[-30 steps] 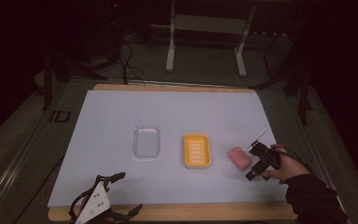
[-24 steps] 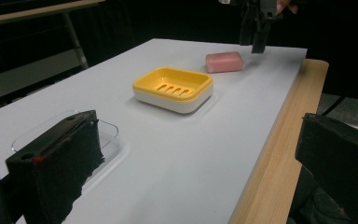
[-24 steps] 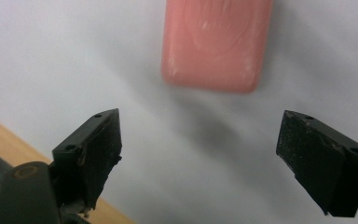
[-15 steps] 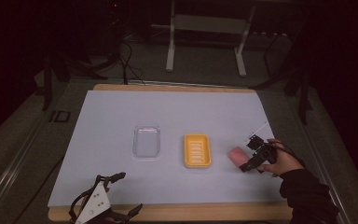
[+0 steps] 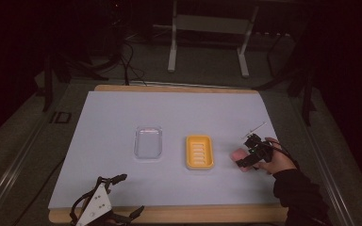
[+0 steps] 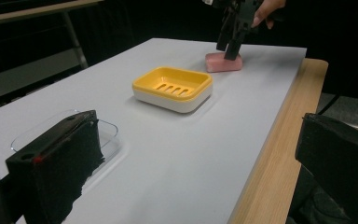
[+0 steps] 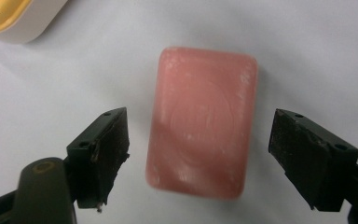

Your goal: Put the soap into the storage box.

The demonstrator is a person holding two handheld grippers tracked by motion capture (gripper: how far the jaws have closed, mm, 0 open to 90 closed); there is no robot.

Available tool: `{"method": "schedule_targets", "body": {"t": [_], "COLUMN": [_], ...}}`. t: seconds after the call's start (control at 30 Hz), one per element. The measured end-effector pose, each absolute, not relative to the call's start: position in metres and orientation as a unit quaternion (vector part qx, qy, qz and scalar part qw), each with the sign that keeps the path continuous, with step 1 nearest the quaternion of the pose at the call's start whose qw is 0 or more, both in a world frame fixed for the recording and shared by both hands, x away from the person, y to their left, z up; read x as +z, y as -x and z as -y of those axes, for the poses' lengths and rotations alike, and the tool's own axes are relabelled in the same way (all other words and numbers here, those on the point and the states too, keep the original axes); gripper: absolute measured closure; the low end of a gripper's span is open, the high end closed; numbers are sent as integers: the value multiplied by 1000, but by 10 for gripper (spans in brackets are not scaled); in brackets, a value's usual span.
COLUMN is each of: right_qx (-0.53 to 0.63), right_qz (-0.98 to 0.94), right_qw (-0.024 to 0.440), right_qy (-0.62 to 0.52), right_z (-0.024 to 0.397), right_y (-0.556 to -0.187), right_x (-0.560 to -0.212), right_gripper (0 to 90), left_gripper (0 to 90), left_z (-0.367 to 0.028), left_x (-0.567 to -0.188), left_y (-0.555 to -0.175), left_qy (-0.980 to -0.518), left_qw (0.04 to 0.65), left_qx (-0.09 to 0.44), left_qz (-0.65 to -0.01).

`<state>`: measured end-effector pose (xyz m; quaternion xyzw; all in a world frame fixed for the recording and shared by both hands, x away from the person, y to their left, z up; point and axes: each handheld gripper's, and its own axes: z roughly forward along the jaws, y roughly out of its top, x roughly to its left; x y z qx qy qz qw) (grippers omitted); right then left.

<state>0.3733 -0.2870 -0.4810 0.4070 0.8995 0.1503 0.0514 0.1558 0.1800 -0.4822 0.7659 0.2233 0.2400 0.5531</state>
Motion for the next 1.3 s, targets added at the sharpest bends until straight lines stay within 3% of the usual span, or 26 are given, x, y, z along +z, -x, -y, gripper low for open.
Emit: {"method": "schedule_targets", "body": {"t": [0.2,0.8,1.3], "right_qx": [150,116,104], "right_qz": [-896,-905,-846], "right_qw": [60,67,104], "right_qy": [-413,-405,-513], "right_z": [284,277,265], "right_y": [-375,-373,-367], "right_x": [-492,-502,-490], "right_gripper": [202,359,373], "left_gripper": [9,9,9], "left_z": [-180,-180,-180], "left_x": [-482,-483,-483], "left_y": [-156,-156,-157], "left_qy": [-767,-769,-767], "left_qw": [552,550,552], "left_qx": [240,238,239], "left_qz": [-223,-223,-225]}}
